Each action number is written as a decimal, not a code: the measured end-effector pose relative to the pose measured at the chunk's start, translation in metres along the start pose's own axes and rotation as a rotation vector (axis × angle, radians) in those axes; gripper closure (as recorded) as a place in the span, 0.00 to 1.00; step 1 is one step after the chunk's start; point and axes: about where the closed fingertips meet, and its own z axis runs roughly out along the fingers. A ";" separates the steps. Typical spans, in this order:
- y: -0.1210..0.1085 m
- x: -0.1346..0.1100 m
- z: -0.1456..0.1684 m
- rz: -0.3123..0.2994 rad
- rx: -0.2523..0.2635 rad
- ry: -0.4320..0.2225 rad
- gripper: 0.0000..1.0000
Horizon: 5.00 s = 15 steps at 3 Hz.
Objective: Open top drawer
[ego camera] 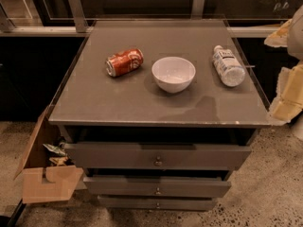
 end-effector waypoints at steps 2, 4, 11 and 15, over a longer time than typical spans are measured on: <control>0.005 0.003 0.007 0.029 0.008 -0.044 0.00; 0.062 0.027 0.058 0.209 0.049 -0.308 0.00; 0.132 0.014 0.142 0.351 0.023 -0.571 0.00; 0.135 -0.009 0.209 0.338 -0.076 -0.607 0.42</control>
Offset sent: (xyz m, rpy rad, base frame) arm -0.0245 -0.0095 -0.0686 0.3854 -0.1044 -0.1417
